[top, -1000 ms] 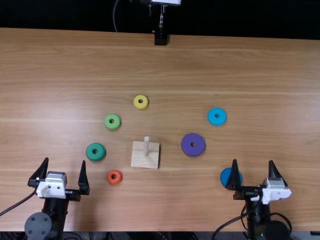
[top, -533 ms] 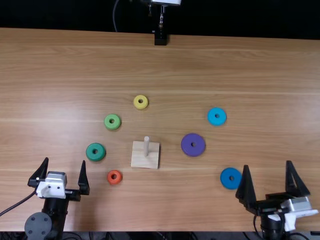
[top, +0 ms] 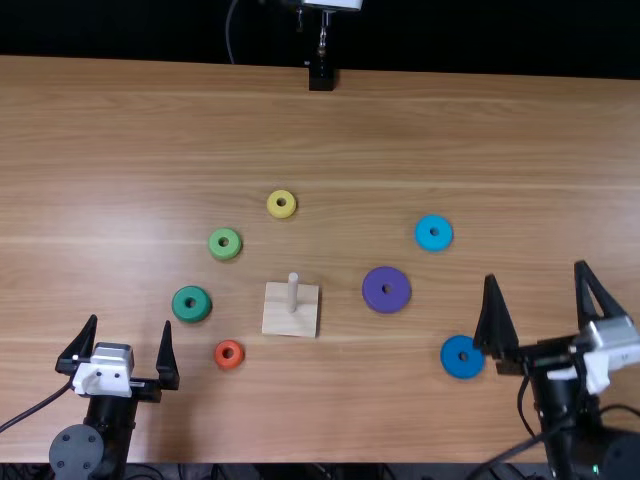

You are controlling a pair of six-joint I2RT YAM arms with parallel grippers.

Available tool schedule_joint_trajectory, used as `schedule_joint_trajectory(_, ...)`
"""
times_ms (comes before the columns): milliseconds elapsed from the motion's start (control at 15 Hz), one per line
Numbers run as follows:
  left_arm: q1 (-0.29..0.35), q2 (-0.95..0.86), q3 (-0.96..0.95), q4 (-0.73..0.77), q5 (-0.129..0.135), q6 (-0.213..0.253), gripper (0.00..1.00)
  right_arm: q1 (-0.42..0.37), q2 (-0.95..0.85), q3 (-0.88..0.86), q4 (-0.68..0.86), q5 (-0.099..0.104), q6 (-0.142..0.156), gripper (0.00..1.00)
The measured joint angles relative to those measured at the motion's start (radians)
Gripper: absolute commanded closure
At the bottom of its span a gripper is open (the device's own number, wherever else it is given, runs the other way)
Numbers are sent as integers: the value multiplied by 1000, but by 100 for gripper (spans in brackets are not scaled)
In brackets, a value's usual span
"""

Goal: Build the Hanoi tower: stack the rings onto the peg from bottom to top in this color order: purple, dark blue, light blue, dark green, light green, yellow, orange.

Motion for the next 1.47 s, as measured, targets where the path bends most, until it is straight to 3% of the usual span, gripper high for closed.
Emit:
schedule_joint_trajectory(333,0,0,0,0,0,0,0,18,330,59,-86,1,-4,0)
schedule_joint_trajectory(533,0,0,0,0,0,0,0,196,539,172,-188,-5,-8,0)
schedule_joint_trajectory(733,0,0,0,1,0,0,0,257,709,246,-299,-5,-19,0)
schedule_joint_trajectory(1000,0,0,0,0,0,0,0,261,922,355,-449,-7,-30,0)
schedule_joint_trajectory(1467,0,0,0,0,0,0,0,261,1131,360,-460,-6,-31,0)
